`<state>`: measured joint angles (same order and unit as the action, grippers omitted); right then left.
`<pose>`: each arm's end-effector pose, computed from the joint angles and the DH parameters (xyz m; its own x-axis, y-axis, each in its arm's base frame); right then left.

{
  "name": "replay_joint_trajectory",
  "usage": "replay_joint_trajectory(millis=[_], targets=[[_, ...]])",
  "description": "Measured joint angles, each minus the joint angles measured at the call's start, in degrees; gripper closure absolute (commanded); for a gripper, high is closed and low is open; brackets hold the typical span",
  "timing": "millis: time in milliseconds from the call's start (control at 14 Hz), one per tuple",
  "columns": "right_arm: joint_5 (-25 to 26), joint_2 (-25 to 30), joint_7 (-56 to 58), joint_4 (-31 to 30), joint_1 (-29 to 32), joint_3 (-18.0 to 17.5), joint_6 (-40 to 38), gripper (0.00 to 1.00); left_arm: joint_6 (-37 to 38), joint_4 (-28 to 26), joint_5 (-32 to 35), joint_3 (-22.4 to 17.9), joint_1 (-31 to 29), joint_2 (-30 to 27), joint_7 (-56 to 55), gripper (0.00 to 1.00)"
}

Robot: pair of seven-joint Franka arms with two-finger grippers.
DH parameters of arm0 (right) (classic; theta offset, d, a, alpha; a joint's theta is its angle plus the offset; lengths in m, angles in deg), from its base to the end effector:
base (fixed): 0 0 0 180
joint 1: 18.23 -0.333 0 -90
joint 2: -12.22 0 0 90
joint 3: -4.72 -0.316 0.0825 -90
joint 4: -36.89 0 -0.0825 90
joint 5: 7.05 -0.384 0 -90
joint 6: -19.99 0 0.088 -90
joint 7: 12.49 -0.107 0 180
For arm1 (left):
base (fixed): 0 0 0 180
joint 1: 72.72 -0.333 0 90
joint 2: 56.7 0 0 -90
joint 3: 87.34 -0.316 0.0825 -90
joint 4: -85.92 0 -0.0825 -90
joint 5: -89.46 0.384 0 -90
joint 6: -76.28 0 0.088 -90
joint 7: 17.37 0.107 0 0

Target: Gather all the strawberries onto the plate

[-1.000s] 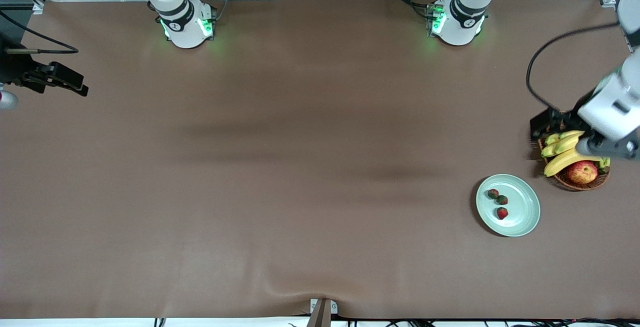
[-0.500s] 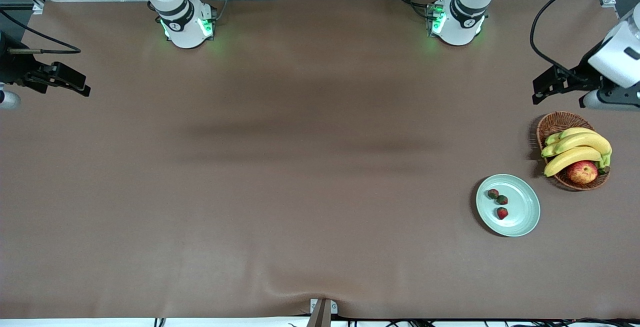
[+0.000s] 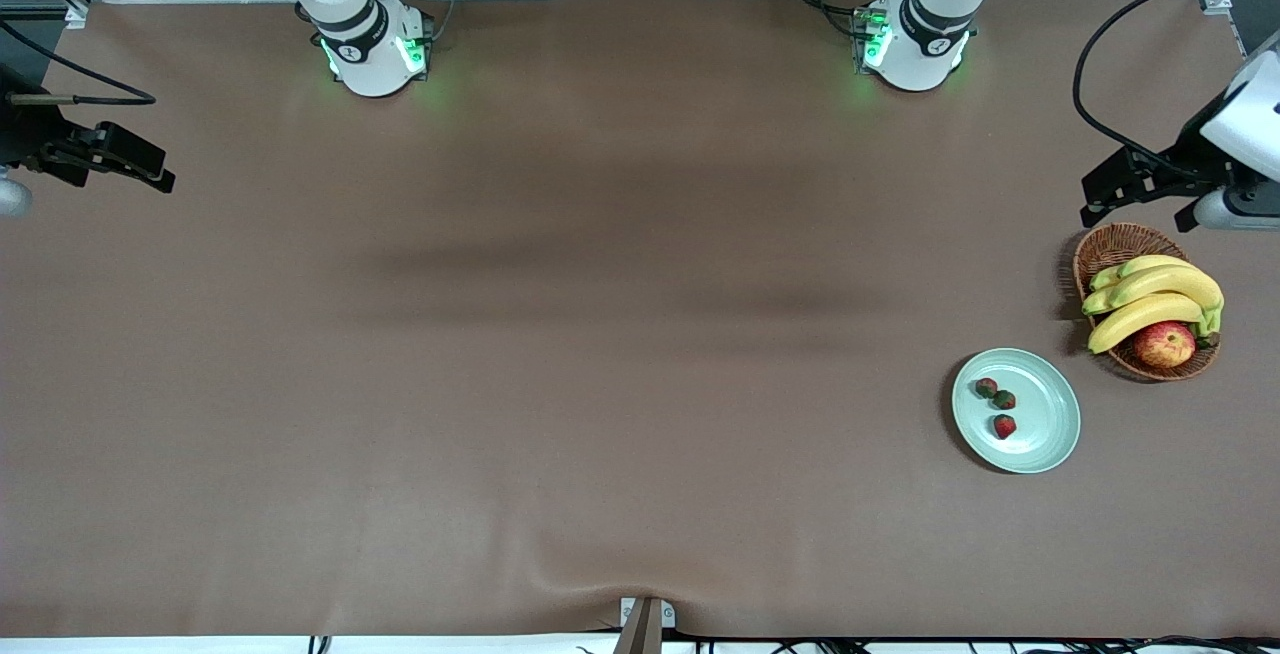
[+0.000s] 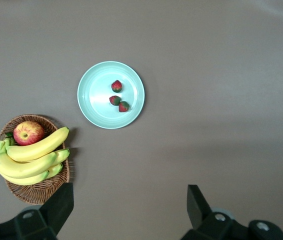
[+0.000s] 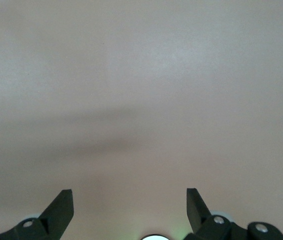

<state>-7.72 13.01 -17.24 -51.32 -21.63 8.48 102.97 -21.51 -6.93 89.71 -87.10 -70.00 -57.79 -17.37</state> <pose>0.5375 -0.0023 0.6363 0.9931 -0.0875 -0.0782 -0.0883 -0.9961 -0.0061 0.5609 -0.0286 0.6240 0.9931 -0.0520 0.1050 -0.0518 -0.9986 -0.0044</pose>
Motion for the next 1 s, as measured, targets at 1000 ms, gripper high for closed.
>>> replay_joint_trajectory(millis=[1000], targets=[[0.3, 0.0, 0.1, 0.0, 0.0, 0.1, 0.3, 0.0, 0.0, 2.1, 0.0, -2.4, 2.1, 0.2, -4.4, 0.0]])
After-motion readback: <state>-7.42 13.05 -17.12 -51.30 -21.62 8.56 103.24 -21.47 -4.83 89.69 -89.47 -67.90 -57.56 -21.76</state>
